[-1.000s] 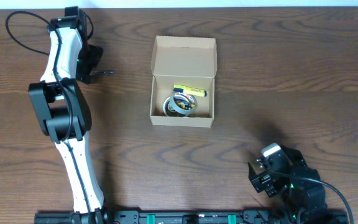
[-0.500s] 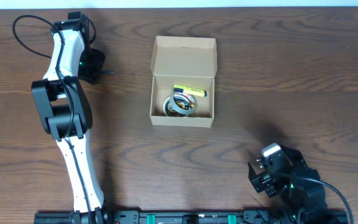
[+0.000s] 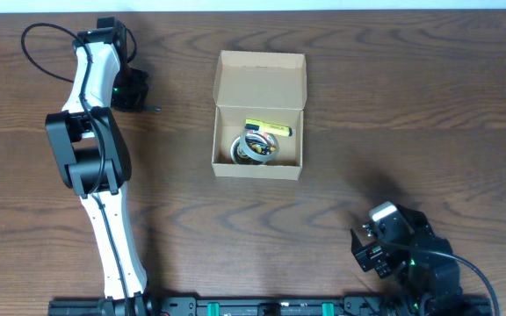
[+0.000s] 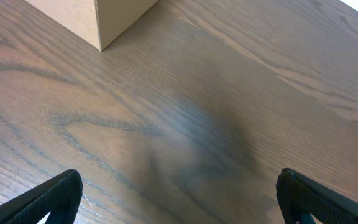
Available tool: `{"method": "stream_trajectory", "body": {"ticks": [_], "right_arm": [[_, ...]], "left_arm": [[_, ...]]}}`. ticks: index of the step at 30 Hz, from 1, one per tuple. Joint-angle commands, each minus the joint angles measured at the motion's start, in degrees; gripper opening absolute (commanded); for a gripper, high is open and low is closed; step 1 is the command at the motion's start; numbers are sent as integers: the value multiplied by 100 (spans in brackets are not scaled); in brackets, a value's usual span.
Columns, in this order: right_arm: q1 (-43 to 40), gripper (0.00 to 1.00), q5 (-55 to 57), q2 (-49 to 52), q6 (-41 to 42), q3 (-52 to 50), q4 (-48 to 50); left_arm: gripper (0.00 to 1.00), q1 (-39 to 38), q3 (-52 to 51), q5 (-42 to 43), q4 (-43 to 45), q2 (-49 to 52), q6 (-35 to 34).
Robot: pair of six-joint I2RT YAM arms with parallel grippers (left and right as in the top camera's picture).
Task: Pack container
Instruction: 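Carry the clear pen with the left gripper into the box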
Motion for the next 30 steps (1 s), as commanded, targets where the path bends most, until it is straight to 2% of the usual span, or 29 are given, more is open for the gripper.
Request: {"method": "stream_trajectory", "body": {"ticks": [1, 6, 15, 23, 30], "right_arm": [[-50, 99, 37, -24, 13, -9, 7], [-50, 99, 37, -24, 13, -9, 9], [-50, 99, 37, -24, 13, -9, 9], [-50, 99, 37, -24, 13, -9, 9], [-50, 99, 37, -24, 13, -9, 7]], "left_arm": [[13, 44, 98, -20, -17, 157, -7], [7, 28, 105, -11, -22, -48, -4], [8, -179, 107, -208, -46, -1174, 216], [11, -1250, 105, -678, -48, -2599, 448], [11, -2326, 96, -645, -328, -2767, 444]]}}
